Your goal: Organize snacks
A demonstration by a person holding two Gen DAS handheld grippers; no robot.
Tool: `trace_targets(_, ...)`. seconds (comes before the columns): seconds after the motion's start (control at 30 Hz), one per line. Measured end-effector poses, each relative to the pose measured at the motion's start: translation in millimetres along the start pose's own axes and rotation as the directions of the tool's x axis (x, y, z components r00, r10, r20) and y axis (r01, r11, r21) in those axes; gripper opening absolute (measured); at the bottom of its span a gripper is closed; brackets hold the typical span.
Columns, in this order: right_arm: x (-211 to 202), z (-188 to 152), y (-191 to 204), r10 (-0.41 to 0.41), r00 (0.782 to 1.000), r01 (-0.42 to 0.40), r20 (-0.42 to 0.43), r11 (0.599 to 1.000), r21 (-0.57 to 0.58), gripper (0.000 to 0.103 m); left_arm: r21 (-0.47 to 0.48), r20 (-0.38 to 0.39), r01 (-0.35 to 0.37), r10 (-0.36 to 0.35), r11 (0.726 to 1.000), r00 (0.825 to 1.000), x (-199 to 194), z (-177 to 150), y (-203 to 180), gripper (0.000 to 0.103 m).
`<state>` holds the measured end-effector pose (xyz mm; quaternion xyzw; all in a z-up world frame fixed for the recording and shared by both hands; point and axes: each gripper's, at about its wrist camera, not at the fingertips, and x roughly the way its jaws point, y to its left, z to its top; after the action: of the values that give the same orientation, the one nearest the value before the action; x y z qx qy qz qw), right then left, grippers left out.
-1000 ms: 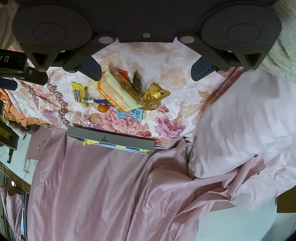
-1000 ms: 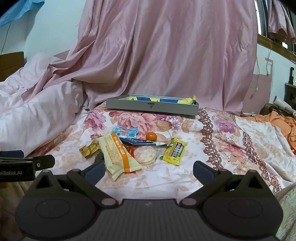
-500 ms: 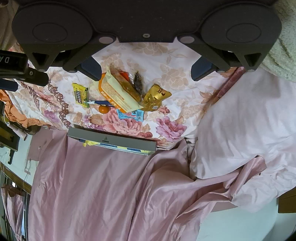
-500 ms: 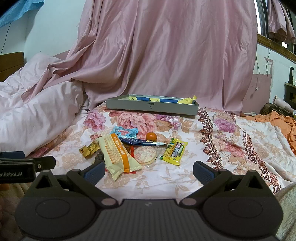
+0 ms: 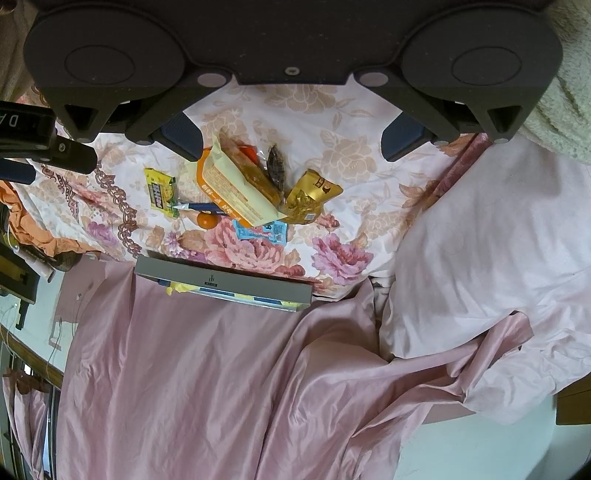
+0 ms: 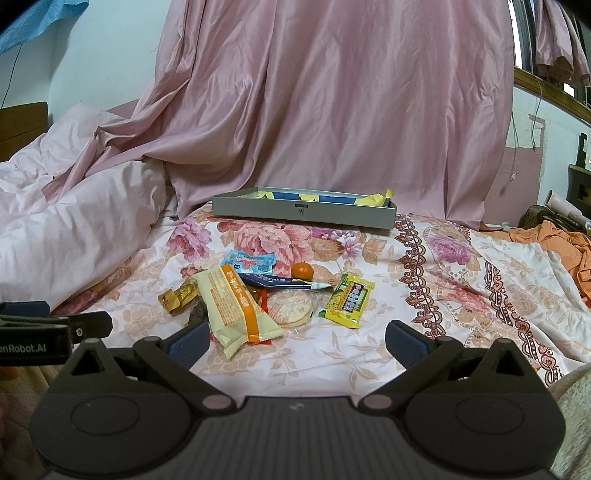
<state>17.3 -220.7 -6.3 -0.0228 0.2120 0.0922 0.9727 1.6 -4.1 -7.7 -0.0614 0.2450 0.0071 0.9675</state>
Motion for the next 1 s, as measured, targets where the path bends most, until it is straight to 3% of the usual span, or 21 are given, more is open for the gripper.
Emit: trace_targets(1.0, -0.6, 2.1, -1.5, 0.004, 1.0, -0.004, -0.005, 1.0, -0.002, 0.103, -0.003, -0.01, 0.004, -0.004, 1.0, 1.0, 1.5, -5.5, -4.2, 0.102)
